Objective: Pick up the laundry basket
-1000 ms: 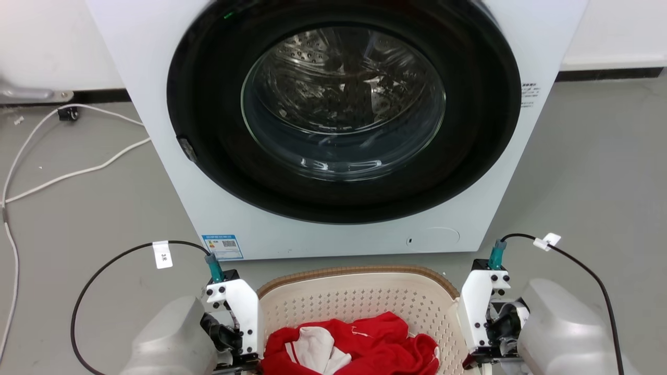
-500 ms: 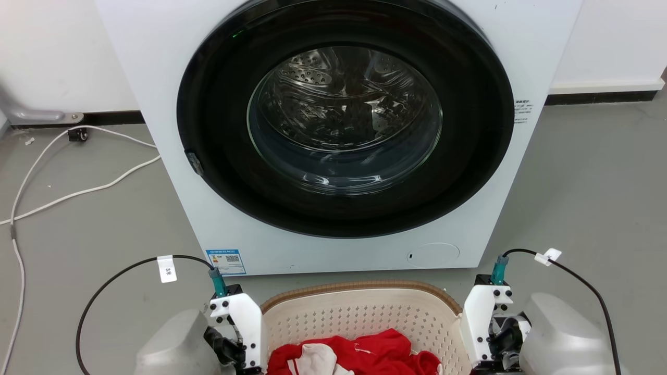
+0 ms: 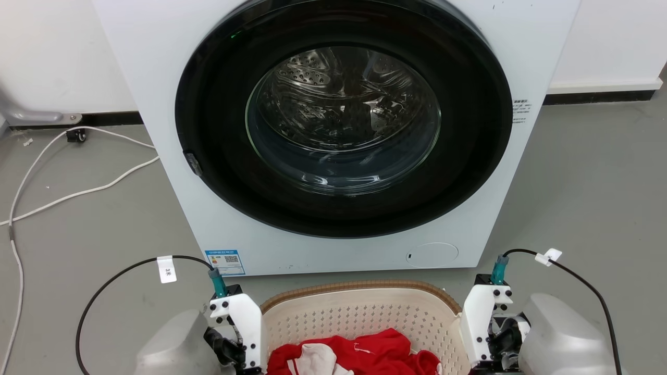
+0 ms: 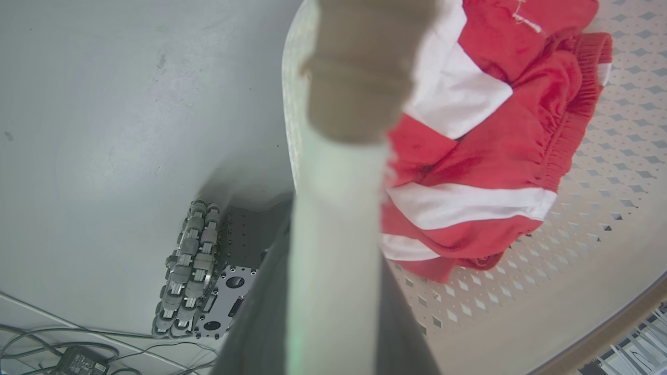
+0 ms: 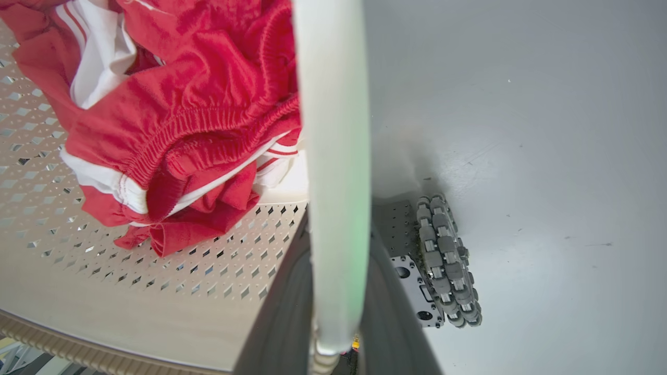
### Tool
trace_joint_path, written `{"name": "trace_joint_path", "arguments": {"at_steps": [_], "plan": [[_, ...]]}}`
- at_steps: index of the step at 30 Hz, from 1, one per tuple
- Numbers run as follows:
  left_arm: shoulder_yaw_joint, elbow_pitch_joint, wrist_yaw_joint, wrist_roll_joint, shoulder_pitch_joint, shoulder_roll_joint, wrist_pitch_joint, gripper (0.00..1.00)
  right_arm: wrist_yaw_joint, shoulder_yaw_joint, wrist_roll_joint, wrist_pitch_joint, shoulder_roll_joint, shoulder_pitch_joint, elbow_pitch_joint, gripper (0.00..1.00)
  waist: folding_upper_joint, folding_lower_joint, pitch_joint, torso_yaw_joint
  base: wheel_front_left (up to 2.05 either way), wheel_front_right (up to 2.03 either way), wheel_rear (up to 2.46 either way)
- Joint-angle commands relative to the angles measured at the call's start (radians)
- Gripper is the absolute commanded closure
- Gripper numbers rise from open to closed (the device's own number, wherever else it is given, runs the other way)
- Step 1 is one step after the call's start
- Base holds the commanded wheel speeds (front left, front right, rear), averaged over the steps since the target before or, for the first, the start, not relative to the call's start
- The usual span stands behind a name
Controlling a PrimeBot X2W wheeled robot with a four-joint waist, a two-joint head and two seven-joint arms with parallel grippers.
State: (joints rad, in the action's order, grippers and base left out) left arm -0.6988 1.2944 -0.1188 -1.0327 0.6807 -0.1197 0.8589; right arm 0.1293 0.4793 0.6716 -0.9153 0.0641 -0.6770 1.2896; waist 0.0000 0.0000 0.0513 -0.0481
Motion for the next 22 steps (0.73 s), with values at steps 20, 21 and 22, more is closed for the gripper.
{"name": "trace_joint_path", "arguments": {"at_steps": [20,21,22], "plan": [[0.008,-0.011,-0.003,-0.026,-0.013,0.018,-0.001,1.0,0.002,-0.023,-0.014,0.005,-0.021,0.018,-0.003,1.0,0.0,0.0,0.0,0.002,0.0,0.0,0.0],[0.007,-0.011,-0.004,-0.026,-0.012,0.018,-0.001,1.0,0.002,-0.025,-0.013,0.005,-0.021,0.018,-0.003,1.0,0.0,0.0,0.0,0.002,0.0,0.0,0.0],[0.007,-0.011,-0.004,-0.027,-0.012,0.018,-0.001,1.0,0.002,-0.025,-0.013,0.005,-0.021,0.018,-0.003,1.0,0.0,0.0,0.0,0.002,0.0,0.0,0.0]]}}
